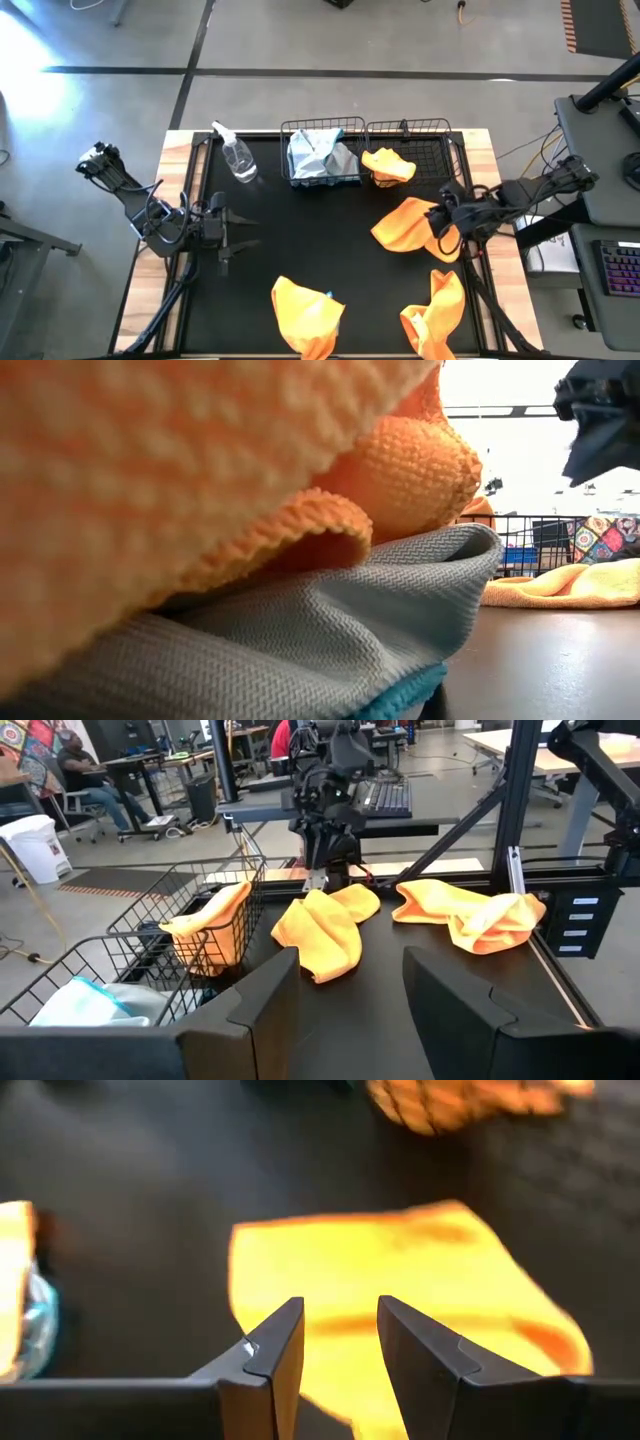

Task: Sort microfiber towel by color & place in baskets
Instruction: Put the top right orange microfiber towel into the right black wire basket

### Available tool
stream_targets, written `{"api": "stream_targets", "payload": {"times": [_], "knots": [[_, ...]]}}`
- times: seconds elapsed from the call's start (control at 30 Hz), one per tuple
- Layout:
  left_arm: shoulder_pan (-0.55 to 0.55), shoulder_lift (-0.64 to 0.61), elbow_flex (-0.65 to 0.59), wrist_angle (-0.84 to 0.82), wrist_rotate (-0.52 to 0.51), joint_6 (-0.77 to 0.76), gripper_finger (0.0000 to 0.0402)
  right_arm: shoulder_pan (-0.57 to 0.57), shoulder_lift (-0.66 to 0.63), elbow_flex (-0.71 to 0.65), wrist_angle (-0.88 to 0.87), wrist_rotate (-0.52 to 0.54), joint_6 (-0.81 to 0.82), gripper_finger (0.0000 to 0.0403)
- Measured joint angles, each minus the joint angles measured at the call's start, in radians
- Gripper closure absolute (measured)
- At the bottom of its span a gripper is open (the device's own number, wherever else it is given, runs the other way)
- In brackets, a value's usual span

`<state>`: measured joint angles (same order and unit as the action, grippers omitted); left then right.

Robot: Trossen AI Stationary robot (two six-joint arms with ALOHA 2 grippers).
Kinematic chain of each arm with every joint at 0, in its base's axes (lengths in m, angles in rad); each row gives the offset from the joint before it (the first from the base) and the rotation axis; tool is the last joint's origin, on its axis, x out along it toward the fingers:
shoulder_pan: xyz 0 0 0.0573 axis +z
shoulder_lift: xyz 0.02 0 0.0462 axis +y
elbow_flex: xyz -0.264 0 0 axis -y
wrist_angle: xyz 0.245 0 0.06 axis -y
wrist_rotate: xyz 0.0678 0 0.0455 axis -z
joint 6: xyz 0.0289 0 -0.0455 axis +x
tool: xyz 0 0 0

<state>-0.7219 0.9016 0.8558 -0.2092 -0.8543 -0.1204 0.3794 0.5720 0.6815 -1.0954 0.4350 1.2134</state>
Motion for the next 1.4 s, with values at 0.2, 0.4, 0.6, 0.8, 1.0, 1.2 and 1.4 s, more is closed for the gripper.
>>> {"api": "stream_targets", "payload": {"times": [0.2, 0.4, 0.6, 0.8, 1.0, 1.2, 1.4], "knots": [[0.000, 0.000, 0.000, 0.000, 0.000, 0.001, 0.0237, 0.000, 0.033, -0.005, -0.092, -0.091, 0.122, 0.0280], [0.000, 0.000, 0.000, 0.000, 0.000, 0.004, 0.0237, 0.000, 0.081, -0.005, -0.095, -0.093, 0.120, 0.0280], [0.000, 0.000, 0.000, 0.000, 0.000, 0.007, 0.0237, 0.000, 0.132, -0.005, -0.101, -0.161, -0.121, 0.0280], [0.000, 0.000, 0.000, 0.000, 0.000, 0.007, 0.0237, 0.000, 0.165, -0.005, -0.102, -0.208, -0.485, 0.0280], [0.000, 0.000, 0.000, 0.000, 0.000, 0.007, 0.0237, 0.000, 0.189, -0.005, -0.104, -0.208, -0.737, 0.0280], [0.000, 0.000, 0.000, 0.000, 0.000, 0.007, 0.0237, 0.000, 0.208, -0.005, -0.101, -0.219, -0.742, 0.0280], [0.000, 0.000, 0.000, 0.000, 0.000, 0.007, 0.0237, 0.000, 0.247, -0.006, -0.026, -0.260, -0.754, 0.0280]]}}
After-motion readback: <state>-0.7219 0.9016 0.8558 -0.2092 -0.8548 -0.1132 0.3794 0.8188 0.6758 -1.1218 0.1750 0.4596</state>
